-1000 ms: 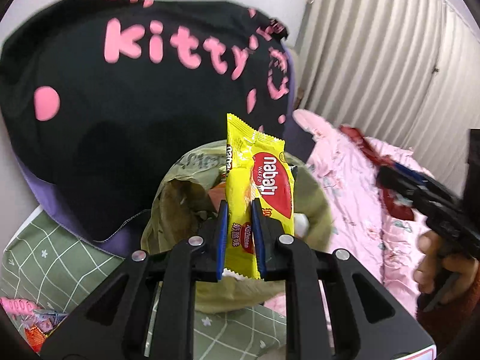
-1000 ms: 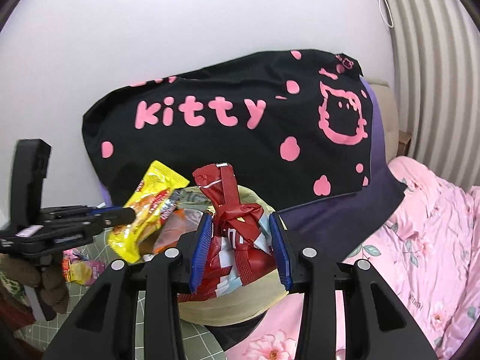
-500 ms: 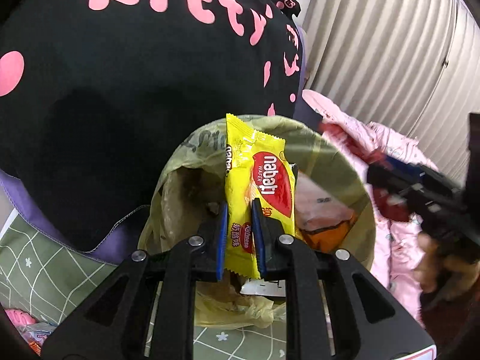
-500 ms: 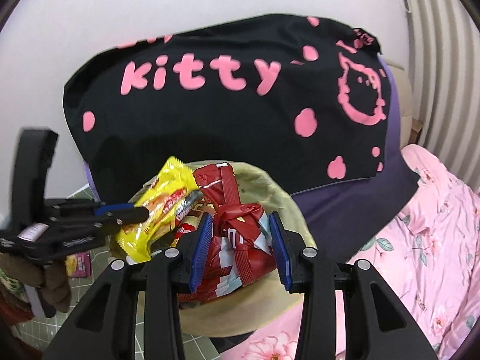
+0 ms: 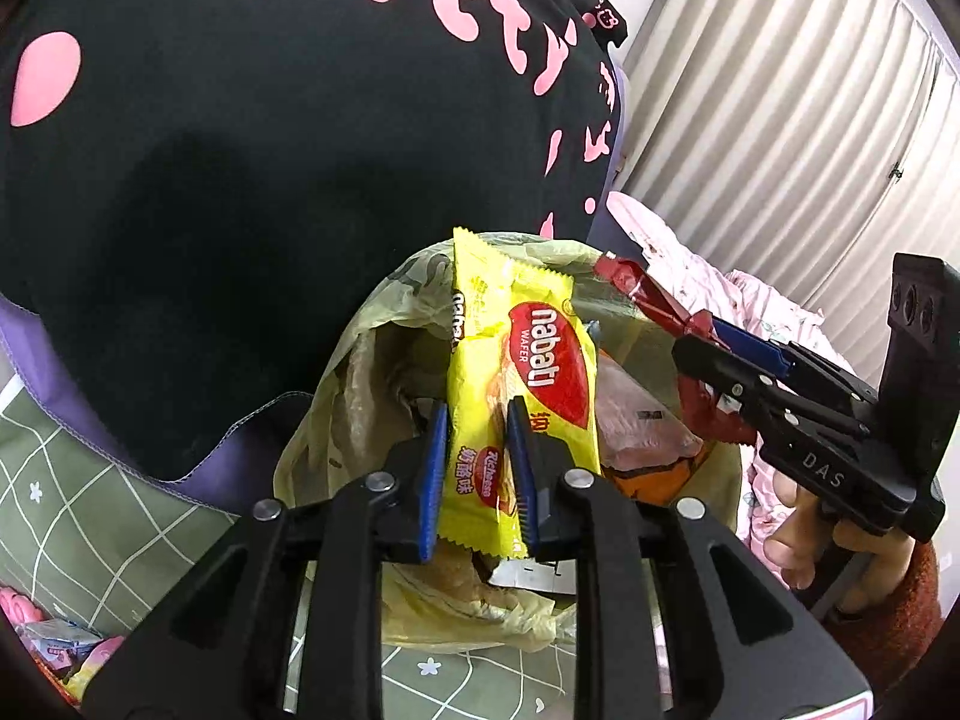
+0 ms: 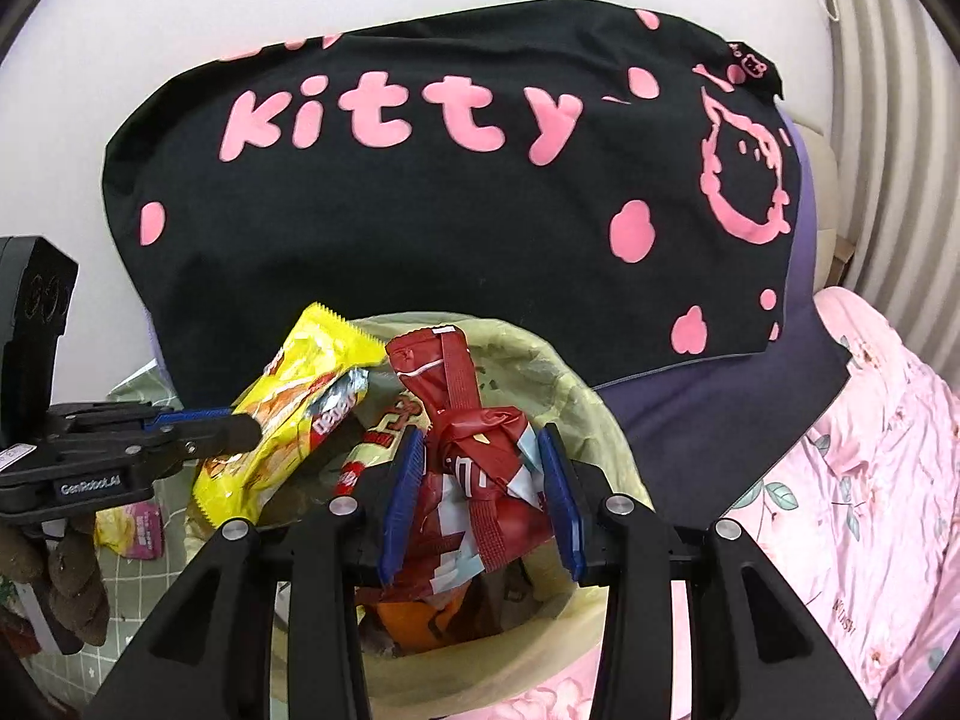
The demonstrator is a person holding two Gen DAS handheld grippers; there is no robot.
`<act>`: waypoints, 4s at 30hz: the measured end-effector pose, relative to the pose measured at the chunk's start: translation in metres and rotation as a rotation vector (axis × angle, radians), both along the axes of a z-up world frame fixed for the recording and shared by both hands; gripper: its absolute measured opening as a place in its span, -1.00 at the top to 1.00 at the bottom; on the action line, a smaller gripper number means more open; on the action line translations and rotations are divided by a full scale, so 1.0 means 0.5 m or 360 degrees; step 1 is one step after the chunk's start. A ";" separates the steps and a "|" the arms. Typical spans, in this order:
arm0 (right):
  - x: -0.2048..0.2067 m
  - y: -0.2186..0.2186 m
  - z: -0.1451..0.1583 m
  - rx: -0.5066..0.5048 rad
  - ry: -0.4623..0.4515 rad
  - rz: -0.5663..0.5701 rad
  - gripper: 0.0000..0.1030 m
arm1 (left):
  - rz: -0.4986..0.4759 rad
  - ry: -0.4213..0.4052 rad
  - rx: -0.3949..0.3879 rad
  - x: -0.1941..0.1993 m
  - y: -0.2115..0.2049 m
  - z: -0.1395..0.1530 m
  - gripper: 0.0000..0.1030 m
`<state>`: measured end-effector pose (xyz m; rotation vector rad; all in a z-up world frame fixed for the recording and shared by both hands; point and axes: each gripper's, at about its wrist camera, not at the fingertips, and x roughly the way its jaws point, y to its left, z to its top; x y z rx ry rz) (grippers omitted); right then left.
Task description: Collect trash
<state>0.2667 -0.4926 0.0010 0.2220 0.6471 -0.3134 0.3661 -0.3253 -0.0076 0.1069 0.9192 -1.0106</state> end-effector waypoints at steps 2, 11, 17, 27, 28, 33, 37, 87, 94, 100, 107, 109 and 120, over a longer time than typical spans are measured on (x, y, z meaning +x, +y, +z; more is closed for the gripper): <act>-0.002 -0.006 -0.002 0.0026 -0.0019 -0.0014 0.25 | -0.0002 0.0023 -0.0032 0.003 0.005 0.002 0.34; -0.010 0.016 0.002 -0.0008 -0.0048 -0.0021 -0.07 | 0.0271 -0.0062 -0.0219 -0.017 0.112 0.056 0.09; -0.039 0.054 0.051 -0.0051 -0.0215 -0.0007 -0.07 | 0.0510 -0.0221 -0.0265 -0.045 0.243 0.069 0.08; -0.026 0.194 0.075 -0.0123 -0.0251 0.0278 -0.07 | 0.0814 -0.0467 -0.0111 -0.096 0.468 0.053 0.03; -0.023 0.219 0.072 -0.0169 -0.0237 0.0317 -0.07 | 0.0856 -0.0475 -0.0108 -0.102 0.495 0.048 0.03; 0.001 0.305 0.048 -0.0199 -0.0173 0.0490 -0.07 | 0.1033 -0.0499 -0.0047 -0.142 0.604 0.037 0.03; 0.028 0.361 0.012 -0.0179 -0.0090 0.0614 -0.06 | 0.1254 -0.0475 0.0047 -0.156 0.702 0.018 0.03; 0.183 0.707 -0.231 0.0013 0.0353 0.1278 -0.03 | 0.1357 0.0098 0.0104 -0.104 0.880 -0.157 0.05; 0.145 0.721 -0.237 0.0053 0.0344 0.1350 -0.03 | 0.1365 0.0240 0.0068 -0.165 0.865 -0.173 -0.01; 0.081 0.765 -0.244 -0.0081 0.0343 0.1470 -0.03 | 0.1321 0.0422 -0.0017 -0.170 0.853 -0.202 -0.16; 0.065 0.748 -0.232 -0.0078 0.0337 0.1411 -0.03 | 0.1346 0.0299 0.0076 -0.096 0.794 -0.193 -0.16; 0.065 0.751 -0.234 -0.0122 0.0355 0.1431 -0.03 | 0.1324 0.0182 0.0159 -0.084 0.779 -0.179 -0.16; 0.116 0.720 -0.264 -0.0500 0.0432 0.1225 -0.02 | 0.1345 0.0096 0.0218 -0.097 0.823 -0.143 -0.16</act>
